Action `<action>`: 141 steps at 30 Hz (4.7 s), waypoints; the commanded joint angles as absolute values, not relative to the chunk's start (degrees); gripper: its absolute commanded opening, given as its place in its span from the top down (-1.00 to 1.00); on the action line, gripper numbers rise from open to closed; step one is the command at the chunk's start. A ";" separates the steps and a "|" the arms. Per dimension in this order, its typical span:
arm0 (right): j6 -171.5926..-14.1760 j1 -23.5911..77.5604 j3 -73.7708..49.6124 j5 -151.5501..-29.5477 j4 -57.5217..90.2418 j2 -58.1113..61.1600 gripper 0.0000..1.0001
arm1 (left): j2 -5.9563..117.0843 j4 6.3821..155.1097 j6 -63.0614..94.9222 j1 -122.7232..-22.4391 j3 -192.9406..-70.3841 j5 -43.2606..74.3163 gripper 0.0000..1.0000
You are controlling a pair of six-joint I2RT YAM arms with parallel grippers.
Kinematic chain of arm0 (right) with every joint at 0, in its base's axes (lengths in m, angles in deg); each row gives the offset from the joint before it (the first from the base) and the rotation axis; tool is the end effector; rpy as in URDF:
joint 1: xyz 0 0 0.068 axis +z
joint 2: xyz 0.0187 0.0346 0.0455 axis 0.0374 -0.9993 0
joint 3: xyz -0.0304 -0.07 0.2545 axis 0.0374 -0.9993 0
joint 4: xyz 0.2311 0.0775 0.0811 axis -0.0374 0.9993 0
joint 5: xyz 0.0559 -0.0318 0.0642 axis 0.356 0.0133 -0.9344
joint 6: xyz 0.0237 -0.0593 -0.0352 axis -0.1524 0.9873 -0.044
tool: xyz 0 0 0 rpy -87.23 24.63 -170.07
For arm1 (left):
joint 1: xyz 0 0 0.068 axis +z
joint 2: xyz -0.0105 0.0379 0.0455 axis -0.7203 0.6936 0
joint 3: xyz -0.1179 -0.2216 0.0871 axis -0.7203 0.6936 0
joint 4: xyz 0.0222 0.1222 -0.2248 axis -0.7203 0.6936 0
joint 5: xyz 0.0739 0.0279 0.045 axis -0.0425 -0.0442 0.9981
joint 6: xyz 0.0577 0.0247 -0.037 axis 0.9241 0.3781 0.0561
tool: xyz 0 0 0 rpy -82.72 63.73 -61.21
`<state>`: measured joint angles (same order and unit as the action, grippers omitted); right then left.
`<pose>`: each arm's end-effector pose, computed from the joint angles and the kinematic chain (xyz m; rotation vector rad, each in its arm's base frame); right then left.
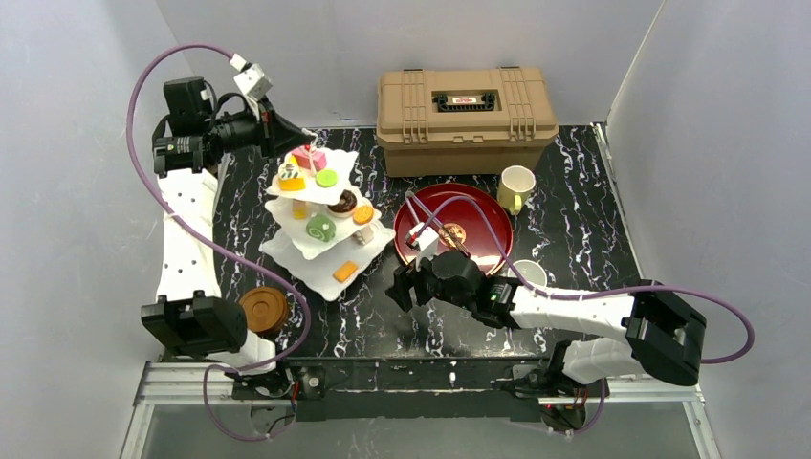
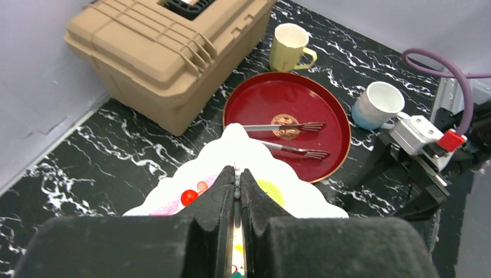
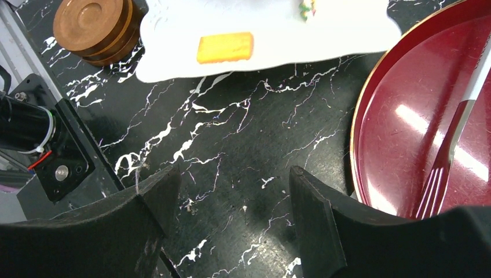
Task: Serve the afternoon tea
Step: Pick up the desert table from the center of the board, then place the dessert table at the center of the board, then adjust the coaster at the center of the board.
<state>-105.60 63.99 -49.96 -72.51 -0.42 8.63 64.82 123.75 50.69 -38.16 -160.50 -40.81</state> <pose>0.1329 0.2734 0.2208 -0.6744 1.8876 0.8181 0.3052 -0.0128 0.4527 0.8971 1.5704 -0.7318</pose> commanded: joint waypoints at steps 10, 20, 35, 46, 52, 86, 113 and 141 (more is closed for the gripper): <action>-106.41 64.24 -47.77 -70.35 -0.63 7.94 -0.54 | 70.08 104.49 47.27 -37.13 -165.17 -47.13 1.00; -107.43 64.22 -47.91 -69.59 -1.02 7.16 -0.54 | 71.28 103.95 49.17 -37.07 -162.53 -47.14 0.94; -107.61 64.22 -49.59 -67.85 -0.59 9.89 -0.56 | 65.68 102.69 54.32 -36.51 -157.33 -38.92 -0.54; -107.38 64.22 -51.43 -66.11 0.48 13.75 -0.63 | 58.50 110.56 56.52 -35.52 -162.27 -30.00 -0.96; -107.03 64.22 -52.81 -65.32 1.88 17.24 -0.70 | 52.17 139.02 72.42 -28.97 -161.22 -26.90 -0.97; -105.98 63.78 -53.32 -64.80 3.31 20.91 -0.97 | 39.32 153.43 148.93 -6.28 -100.93 -6.85 -0.90; -107.16 63.25 -53.00 -64.69 1.10 16.68 -0.97 | 50.78 148.83 130.32 -21.49 -108.41 3.11 -0.96; -107.53 62.19 -54.00 -62.36 1.44 18.88 -0.97 | 52.62 141.64 125.65 -26.99 -107.20 -1.09 0.40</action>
<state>-106.95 62.57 -53.89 -63.93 3.69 17.18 55.66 138.79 125.83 -25.42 -104.44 2.73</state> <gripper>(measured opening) 0.983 0.365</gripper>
